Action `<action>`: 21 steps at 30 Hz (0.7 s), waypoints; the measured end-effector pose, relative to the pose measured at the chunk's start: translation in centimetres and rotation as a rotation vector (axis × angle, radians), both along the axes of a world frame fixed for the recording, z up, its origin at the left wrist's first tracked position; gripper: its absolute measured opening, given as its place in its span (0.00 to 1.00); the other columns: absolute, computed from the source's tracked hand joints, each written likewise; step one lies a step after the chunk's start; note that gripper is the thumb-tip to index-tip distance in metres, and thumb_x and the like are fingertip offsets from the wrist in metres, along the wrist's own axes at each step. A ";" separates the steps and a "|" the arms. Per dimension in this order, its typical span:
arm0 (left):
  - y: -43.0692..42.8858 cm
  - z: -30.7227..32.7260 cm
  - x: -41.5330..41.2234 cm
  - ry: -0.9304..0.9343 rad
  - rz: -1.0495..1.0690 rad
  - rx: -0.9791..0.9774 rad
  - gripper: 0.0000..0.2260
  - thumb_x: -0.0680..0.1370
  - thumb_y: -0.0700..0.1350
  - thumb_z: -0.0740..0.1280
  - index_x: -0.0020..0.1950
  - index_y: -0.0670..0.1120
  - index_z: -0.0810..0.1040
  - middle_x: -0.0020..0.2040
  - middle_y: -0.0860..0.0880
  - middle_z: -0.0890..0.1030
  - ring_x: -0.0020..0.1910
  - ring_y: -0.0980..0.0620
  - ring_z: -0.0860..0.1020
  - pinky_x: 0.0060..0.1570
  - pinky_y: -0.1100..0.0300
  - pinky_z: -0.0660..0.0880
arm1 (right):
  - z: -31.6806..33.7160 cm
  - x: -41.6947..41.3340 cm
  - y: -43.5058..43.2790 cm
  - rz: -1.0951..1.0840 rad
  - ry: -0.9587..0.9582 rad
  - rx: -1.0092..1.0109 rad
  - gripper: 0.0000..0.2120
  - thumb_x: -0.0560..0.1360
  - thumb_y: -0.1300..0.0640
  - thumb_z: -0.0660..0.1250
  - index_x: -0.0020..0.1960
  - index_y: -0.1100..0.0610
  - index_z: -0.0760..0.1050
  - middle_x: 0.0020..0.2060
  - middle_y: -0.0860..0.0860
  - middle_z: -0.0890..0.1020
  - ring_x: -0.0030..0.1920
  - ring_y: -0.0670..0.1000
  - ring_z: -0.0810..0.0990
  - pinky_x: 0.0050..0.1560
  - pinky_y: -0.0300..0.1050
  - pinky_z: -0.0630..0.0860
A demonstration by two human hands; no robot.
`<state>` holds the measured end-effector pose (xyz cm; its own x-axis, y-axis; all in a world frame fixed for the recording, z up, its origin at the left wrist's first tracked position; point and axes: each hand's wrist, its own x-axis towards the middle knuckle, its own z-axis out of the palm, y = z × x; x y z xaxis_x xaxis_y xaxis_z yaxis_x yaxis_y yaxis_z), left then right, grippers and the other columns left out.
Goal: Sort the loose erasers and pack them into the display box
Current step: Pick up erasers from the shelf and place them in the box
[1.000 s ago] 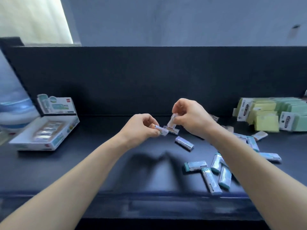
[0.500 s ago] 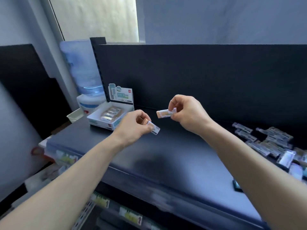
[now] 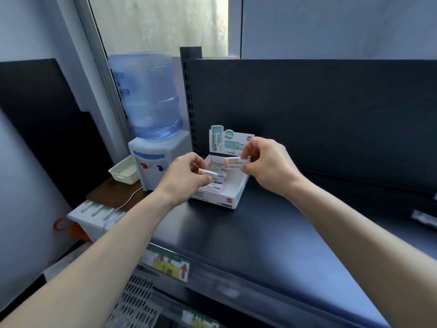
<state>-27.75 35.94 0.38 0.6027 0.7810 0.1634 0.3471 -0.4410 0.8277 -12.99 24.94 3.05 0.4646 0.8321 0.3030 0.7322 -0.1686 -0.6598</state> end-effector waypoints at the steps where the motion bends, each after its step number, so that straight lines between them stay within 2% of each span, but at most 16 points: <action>1: 1.1 -0.2 -0.3 0.019 -0.024 0.009 0.10 0.70 0.37 0.73 0.38 0.48 0.74 0.37 0.45 0.79 0.35 0.52 0.73 0.38 0.61 0.70 | -0.2 -0.5 0.9 -0.010 -0.007 -0.025 0.09 0.71 0.66 0.70 0.42 0.55 0.74 0.35 0.47 0.74 0.33 0.44 0.71 0.31 0.30 0.67; 3: 2.7 -0.5 -0.6 0.077 -0.067 0.042 0.10 0.71 0.38 0.73 0.38 0.49 0.73 0.34 0.49 0.76 0.33 0.53 0.71 0.34 0.62 0.67 | -0.5 -1.3 2.4 -0.029 -0.016 -0.079 0.07 0.71 0.64 0.70 0.42 0.55 0.74 0.35 0.46 0.74 0.36 0.46 0.72 0.34 0.35 0.69; 5: 4.0 -1.0 -0.6 0.141 -0.105 0.079 0.10 0.70 0.41 0.73 0.37 0.51 0.74 0.33 0.51 0.75 0.33 0.53 0.71 0.36 0.60 0.67 | -0.7 -1.8 3.4 -0.055 -0.020 -0.129 0.06 0.71 0.62 0.71 0.43 0.55 0.74 0.38 0.47 0.76 0.40 0.48 0.74 0.39 0.39 0.69; 9: 5.2 -1.8 -0.2 0.242 -0.161 0.111 0.08 0.69 0.47 0.74 0.36 0.55 0.76 0.33 0.55 0.76 0.38 0.51 0.74 0.49 0.52 0.71 | -0.9 -1.9 4.0 -0.084 -0.016 -0.204 0.07 0.71 0.59 0.72 0.45 0.55 0.75 0.40 0.48 0.77 0.42 0.49 0.75 0.37 0.40 0.70; 11: 5.4 -1.9 0.0 0.270 -0.165 0.128 0.08 0.69 0.48 0.75 0.35 0.57 0.76 0.37 0.54 0.78 0.44 0.50 0.76 0.57 0.48 0.72 | -1.0 -1.8 4.1 -0.088 -0.021 -0.234 0.08 0.71 0.59 0.73 0.47 0.56 0.75 0.41 0.48 0.78 0.43 0.49 0.76 0.39 0.40 0.72; 13: 5.3 -1.8 0.1 0.287 -0.153 0.134 0.09 0.68 0.50 0.76 0.33 0.59 0.76 0.42 0.51 0.80 0.51 0.46 0.75 0.60 0.45 0.70 | -1.1 -1.7 4.1 -0.091 -0.023 -0.249 0.09 0.71 0.58 0.73 0.48 0.56 0.76 0.42 0.49 0.78 0.44 0.49 0.76 0.42 0.40 0.72; 15: 5.3 -1.7 0.2 0.294 -0.123 0.119 0.10 0.65 0.53 0.77 0.31 0.62 0.76 0.46 0.47 0.80 0.56 0.44 0.73 0.61 0.48 0.70 | -0.9 -1.5 4.2 -0.087 -0.022 -0.254 0.09 0.72 0.57 0.73 0.49 0.56 0.76 0.43 0.49 0.78 0.45 0.50 0.77 0.43 0.41 0.73; 17: 5.1 -1.6 0.2 0.331 -0.091 0.115 0.10 0.65 0.54 0.77 0.31 0.63 0.76 0.52 0.46 0.77 0.59 0.44 0.69 0.58 0.54 0.67 | -0.8 -1.3 4.4 -0.072 -0.023 -0.261 0.09 0.72 0.57 0.72 0.50 0.56 0.77 0.43 0.49 0.79 0.46 0.50 0.78 0.45 0.42 0.75; 19: 4.7 -1.2 0.4 0.386 -0.065 0.160 0.07 0.66 0.54 0.76 0.37 0.61 0.78 0.55 0.49 0.72 0.61 0.45 0.64 0.55 0.58 0.59 | -0.7 -1.3 4.5 -0.053 -0.030 -0.271 0.08 0.72 0.57 0.72 0.50 0.56 0.77 0.44 0.50 0.80 0.46 0.51 0.79 0.47 0.44 0.76; 21: 4.4 -1.0 0.6 0.436 -0.046 0.218 0.07 0.68 0.54 0.75 0.44 0.57 0.82 0.53 0.51 0.68 0.61 0.47 0.61 0.54 0.59 0.55 | -0.8 -1.2 4.5 -0.035 -0.041 -0.287 0.08 0.72 0.57 0.72 0.49 0.57 0.77 0.45 0.51 0.81 0.47 0.52 0.79 0.49 0.47 0.78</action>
<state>-27.17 40.38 -0.62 0.6847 0.7275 0.0452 0.6165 -0.6111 0.4964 -14.19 29.44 2.26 0.4867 0.8702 0.0765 0.7475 -0.3695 -0.5519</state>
